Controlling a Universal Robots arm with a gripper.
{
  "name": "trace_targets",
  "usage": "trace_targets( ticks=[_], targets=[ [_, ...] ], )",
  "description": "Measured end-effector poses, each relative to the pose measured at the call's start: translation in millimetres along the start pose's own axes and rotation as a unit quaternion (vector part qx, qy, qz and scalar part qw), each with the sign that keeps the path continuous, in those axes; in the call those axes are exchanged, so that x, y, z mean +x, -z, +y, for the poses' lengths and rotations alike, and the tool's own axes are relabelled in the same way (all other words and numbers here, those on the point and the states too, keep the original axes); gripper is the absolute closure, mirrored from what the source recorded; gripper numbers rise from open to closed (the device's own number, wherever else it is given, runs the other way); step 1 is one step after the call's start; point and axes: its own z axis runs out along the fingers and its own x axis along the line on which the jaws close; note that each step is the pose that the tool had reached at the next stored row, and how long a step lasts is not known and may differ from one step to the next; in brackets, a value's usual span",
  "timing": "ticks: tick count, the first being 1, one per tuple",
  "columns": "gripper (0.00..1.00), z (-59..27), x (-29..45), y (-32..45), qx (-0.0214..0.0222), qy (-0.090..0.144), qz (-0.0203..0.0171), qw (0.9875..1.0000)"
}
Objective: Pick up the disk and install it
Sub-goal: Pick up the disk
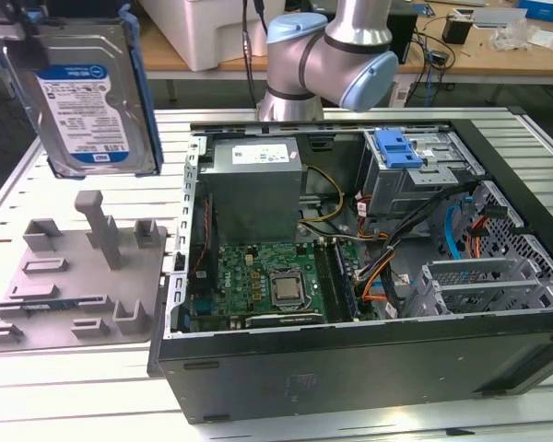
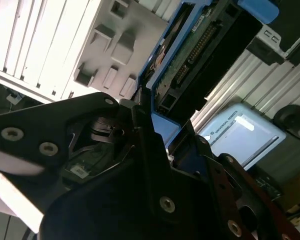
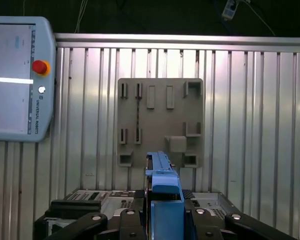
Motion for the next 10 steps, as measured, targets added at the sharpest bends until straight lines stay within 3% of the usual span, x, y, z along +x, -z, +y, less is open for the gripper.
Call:
trace_targets(
  ticks=[10],
  targets=[
    [0.63, -45.2, 25.9, 3.4, -0.0002, 0.000, -0.0005, 1.0000]
  ],
)
